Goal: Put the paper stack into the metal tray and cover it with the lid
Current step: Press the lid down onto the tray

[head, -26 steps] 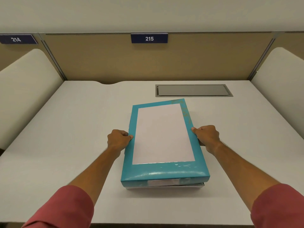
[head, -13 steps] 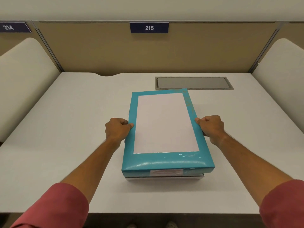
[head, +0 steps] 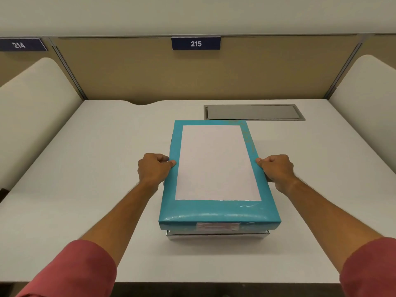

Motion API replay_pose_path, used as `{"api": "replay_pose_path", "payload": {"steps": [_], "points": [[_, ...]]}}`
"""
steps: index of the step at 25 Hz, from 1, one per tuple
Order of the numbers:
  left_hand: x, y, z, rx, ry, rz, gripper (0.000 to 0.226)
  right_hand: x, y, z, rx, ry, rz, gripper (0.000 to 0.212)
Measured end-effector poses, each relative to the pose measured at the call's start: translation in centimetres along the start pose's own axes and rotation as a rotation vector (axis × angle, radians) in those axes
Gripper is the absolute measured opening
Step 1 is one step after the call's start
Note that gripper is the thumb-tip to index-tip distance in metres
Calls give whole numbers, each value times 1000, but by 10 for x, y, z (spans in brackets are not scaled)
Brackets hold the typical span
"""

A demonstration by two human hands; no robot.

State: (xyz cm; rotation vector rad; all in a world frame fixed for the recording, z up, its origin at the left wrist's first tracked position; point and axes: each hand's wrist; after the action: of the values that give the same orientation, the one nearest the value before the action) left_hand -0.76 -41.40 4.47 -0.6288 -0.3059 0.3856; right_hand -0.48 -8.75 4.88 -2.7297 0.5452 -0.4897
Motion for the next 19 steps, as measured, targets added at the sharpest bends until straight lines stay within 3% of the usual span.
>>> {"api": "replay_pose_path", "payload": {"steps": [19], "points": [[5, 15, -13, -9, -61, -51, 29, 1, 10, 23, 83, 40, -12, 32]]}}
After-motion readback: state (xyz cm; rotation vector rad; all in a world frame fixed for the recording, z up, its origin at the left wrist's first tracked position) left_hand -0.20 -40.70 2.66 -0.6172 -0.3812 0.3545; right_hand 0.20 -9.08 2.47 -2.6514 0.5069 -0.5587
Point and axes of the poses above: each hand's wrist, its own x-axis away from the middle knuckle, its own y-axis out of the palm, z = x × y, and after that the axes turned 6 degrees about -x, right-handed
